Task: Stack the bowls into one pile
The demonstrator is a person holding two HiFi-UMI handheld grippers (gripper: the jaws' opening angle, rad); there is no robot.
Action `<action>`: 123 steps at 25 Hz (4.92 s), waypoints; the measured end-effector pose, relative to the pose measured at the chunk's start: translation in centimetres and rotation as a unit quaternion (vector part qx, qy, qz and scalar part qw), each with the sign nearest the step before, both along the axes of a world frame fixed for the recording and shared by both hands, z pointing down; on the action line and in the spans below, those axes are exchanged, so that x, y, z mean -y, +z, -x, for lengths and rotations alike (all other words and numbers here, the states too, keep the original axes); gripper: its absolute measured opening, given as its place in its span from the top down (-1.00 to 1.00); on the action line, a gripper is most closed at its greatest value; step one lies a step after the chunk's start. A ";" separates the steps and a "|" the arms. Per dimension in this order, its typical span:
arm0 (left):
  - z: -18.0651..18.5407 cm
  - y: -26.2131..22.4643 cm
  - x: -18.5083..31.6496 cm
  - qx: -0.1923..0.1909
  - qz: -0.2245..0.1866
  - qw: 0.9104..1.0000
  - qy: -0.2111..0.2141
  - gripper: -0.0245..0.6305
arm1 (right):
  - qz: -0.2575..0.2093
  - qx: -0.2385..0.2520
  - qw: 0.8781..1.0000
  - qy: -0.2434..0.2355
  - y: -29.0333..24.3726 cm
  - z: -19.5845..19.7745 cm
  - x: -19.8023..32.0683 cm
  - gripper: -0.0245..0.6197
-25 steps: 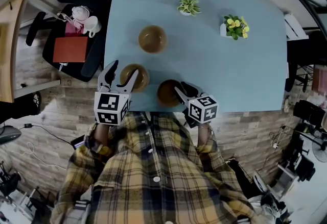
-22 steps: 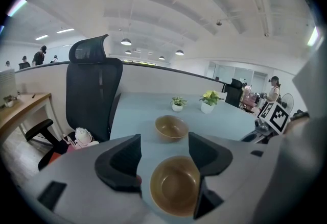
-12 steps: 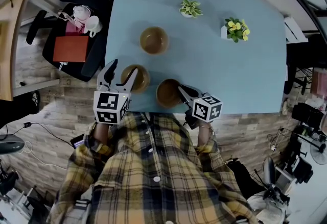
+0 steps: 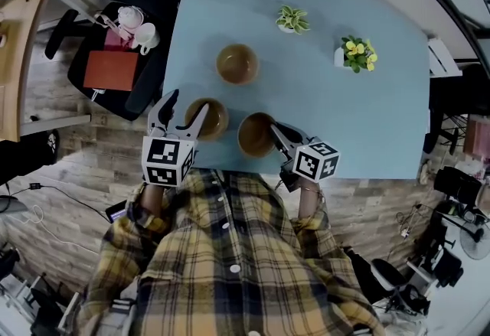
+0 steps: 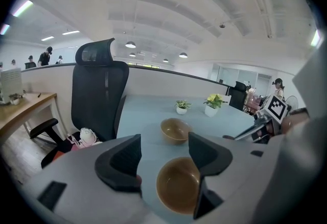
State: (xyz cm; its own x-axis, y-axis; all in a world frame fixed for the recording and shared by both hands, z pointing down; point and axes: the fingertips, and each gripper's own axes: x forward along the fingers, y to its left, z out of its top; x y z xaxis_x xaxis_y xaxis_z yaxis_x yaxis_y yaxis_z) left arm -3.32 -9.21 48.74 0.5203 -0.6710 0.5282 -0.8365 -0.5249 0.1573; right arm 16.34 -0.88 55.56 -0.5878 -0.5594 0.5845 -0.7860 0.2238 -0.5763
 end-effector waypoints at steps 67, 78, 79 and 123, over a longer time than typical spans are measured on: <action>2.6 0.5 0.9 0.018 0.010 0.998 -0.066 0.11 | -0.155 -0.132 0.978 -0.040 -4.5 4.1 17.0 0.46; 1.5 3.7 -0.2 0.036 0.044 0.998 -0.011 0.15 | -0.169 -0.031 0.984 0.038 -9.1 1.8 10.1 0.46; 1.4 4.1 -0.3 0.040 0.049 0.998 -0.006 0.16 | -0.166 -0.024 0.985 0.044 -9.2 1.6 9.4 0.46; 2.1 7.2 -2.2 0.021 0.113 0.993 -0.038 0.91 | -0.114 0.041 0.986 0.110 -7.4 0.5 0.2 0.46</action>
State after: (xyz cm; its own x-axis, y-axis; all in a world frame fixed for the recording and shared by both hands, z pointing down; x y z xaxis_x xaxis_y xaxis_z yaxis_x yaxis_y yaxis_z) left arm -5.39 -7.01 55.94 0.4460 -0.5691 0.6908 -0.8812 -0.4143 0.2275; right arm 15.87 -1.03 48.11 -0.4770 -0.7904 0.3843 -0.7832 0.1840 -0.5939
